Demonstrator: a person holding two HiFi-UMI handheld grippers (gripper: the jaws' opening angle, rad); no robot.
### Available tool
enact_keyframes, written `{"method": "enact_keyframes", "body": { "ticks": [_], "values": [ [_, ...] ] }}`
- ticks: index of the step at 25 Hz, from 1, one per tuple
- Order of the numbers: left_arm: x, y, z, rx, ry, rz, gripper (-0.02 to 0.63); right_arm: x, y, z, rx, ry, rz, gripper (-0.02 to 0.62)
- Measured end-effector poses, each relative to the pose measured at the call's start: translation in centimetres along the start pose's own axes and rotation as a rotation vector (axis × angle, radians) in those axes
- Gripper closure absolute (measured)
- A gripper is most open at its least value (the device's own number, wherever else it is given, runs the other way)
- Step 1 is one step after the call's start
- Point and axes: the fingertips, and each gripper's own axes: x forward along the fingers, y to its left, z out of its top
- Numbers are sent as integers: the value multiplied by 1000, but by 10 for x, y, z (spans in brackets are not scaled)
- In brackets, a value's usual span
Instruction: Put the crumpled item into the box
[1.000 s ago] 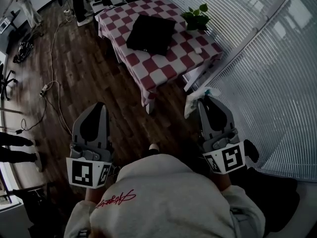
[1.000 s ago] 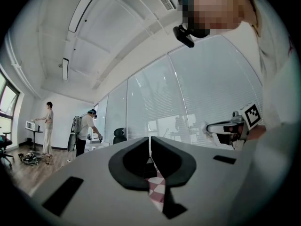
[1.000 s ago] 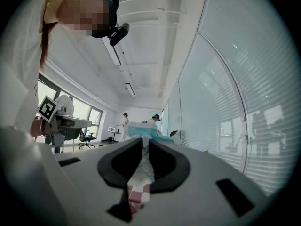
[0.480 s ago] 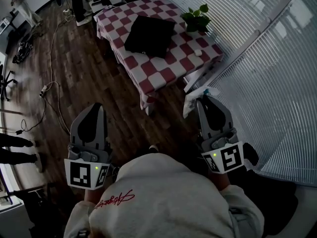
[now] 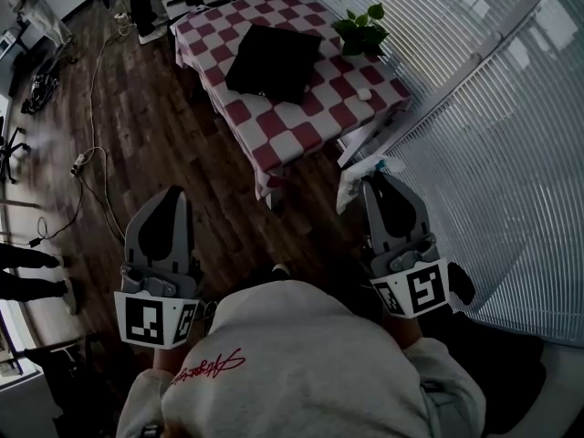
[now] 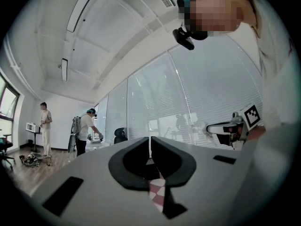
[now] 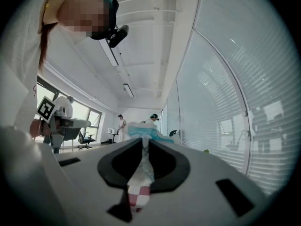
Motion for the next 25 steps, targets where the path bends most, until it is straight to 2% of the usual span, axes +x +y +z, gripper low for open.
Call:
{"method": "enact_keyframes", "body": {
  "ticks": [10,18,25],
  "values": [
    [-9,-3,2,10,7,38,581,1,-2,-4,16,-8,30,543],
    [-4,-5,1,22,7,27,581,7,-3,-5,21,-16,38,545],
    [20,5,-1,23,-7,1,580,20,-14,-8,15,-12,9,545]
  ]
}}
